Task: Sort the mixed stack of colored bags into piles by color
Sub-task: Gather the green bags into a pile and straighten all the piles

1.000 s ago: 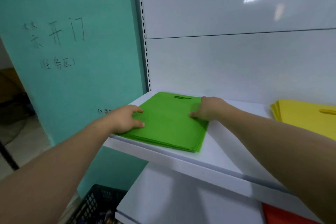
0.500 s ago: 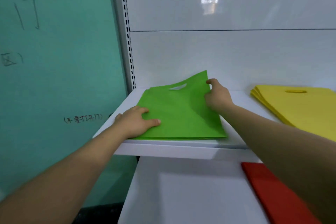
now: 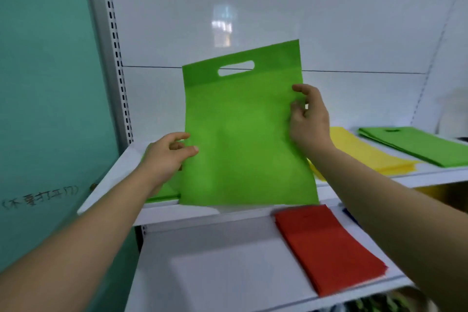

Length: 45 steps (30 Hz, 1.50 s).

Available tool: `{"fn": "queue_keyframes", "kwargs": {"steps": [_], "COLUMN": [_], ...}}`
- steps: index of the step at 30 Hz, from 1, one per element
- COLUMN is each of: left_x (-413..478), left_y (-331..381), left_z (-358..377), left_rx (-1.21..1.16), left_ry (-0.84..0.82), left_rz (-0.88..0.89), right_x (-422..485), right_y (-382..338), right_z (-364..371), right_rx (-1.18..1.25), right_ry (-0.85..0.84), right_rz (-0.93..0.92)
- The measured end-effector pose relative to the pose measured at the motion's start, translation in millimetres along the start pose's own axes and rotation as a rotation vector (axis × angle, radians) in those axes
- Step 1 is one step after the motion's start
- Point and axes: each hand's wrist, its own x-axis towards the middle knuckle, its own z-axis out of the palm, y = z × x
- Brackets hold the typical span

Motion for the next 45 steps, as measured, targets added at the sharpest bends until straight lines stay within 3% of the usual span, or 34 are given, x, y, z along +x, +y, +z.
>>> {"fn": "queue_keyframes", "kwargs": {"steps": [3, 9, 16, 23, 32, 45], "left_x": [-16.5, -56.0, -123.2, -184.9, -186.1, -70.7], "left_y": [25.8, 78.9, 143.3, 197.4, 229.5, 264.3], "left_z": [43.9, 171.4, 330.3, 451.8, 563.6, 696.4], "left_rx": [-0.087, -0.009, -0.006, -0.016, -0.038, -0.07], "left_ry": [-0.123, -0.24, -0.389, -0.559, -0.712, -0.738], "left_rz": [0.066, 0.262, 0.398, 0.478, 0.547, 0.588], "right_x": [5.8, 2.5, -28.7, -58.7, -49.8, 66.3], "right_y": [7.5, 33.2, 58.4, 64.4, 113.9, 237.6], "right_z": [-58.7, -216.8, -418.5, -555.2, -643.4, -670.9], "right_rx": [-0.044, -0.218, -0.582, -0.689, -0.839, -0.84], "right_ry": [0.085, 0.247, 0.233, 0.391, 0.489, 0.526], "right_rz": [0.05, 0.186, 0.296, 0.375, 0.434, 0.45]}}
